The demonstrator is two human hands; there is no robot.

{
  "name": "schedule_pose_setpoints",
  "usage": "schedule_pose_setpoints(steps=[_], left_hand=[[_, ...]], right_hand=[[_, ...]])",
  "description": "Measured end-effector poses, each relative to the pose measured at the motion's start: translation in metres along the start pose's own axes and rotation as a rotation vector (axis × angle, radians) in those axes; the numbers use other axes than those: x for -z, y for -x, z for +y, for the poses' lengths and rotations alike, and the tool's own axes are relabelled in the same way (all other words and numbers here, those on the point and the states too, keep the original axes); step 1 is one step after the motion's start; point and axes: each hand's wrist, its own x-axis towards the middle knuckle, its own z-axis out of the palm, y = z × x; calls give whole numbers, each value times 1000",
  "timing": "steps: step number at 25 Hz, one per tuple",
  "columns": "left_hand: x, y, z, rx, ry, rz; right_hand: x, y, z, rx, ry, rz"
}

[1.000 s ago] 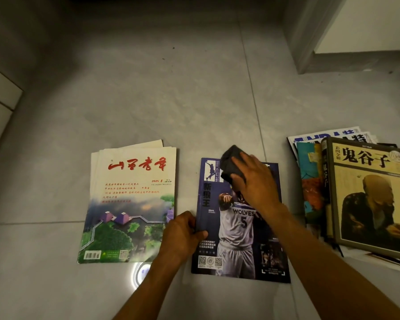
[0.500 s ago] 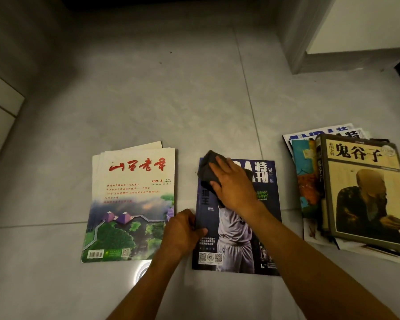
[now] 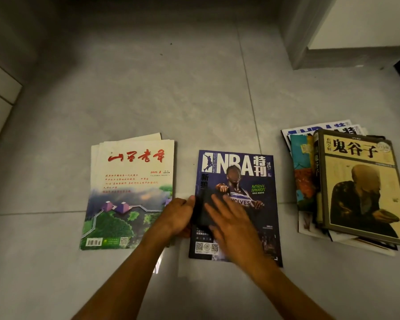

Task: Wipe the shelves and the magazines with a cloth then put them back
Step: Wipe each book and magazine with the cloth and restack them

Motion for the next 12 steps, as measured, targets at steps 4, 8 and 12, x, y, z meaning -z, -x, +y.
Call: schedule_pose_setpoints(steps=[4, 8, 12], left_hand=[[-1, 0, -1, -39, -21, 24], [-2, 3, -2, -22, -1, 5], [-4, -2, -1, -31, -142, 59]], right_hand=[[-5, 41, 19, 214, 110, -62], [2, 52, 29, -80, 53, -41], [-13, 49, -46, 84, 25, -55]])
